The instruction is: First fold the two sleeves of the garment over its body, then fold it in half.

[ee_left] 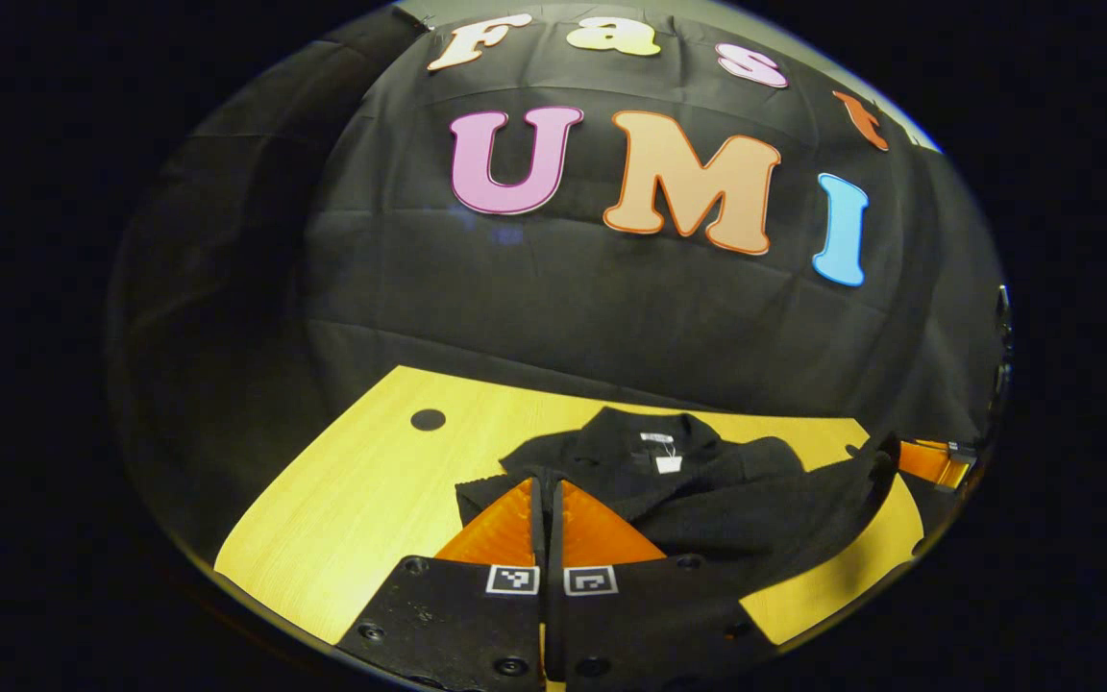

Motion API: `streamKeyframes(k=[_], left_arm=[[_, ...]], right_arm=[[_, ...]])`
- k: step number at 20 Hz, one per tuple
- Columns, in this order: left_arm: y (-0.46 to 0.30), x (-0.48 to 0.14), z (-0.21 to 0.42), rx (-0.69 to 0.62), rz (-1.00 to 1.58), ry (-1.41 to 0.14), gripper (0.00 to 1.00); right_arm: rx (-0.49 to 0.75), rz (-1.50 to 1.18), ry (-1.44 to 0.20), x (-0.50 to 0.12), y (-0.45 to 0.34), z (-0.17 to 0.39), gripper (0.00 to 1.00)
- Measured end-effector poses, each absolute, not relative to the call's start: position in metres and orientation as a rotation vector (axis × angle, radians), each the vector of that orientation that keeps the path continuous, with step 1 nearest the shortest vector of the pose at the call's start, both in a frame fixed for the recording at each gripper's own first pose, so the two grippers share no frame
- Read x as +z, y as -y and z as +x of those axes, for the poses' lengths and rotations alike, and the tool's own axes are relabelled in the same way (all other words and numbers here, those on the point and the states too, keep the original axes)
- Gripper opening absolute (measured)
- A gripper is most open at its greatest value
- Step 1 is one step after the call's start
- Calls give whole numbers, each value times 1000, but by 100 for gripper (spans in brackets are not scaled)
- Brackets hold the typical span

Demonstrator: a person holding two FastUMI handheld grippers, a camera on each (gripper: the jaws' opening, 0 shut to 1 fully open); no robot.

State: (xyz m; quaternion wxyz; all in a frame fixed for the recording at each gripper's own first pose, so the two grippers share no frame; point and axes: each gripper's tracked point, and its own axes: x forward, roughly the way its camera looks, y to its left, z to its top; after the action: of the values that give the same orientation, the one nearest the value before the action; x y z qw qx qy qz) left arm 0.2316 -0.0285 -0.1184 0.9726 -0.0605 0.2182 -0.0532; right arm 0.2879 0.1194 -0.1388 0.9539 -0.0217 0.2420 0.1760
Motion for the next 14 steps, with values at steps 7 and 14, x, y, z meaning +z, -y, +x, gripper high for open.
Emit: streamKeyframes(k=[7,14], left_arm=[[42,-157,300,-76,-91,-476,0],[51,-192,342,-64,-54,-501,0]], right_arm=[[382,-27,-504,-160,-122,365,2],[364,-15,-570,-208,-118,411,2]])
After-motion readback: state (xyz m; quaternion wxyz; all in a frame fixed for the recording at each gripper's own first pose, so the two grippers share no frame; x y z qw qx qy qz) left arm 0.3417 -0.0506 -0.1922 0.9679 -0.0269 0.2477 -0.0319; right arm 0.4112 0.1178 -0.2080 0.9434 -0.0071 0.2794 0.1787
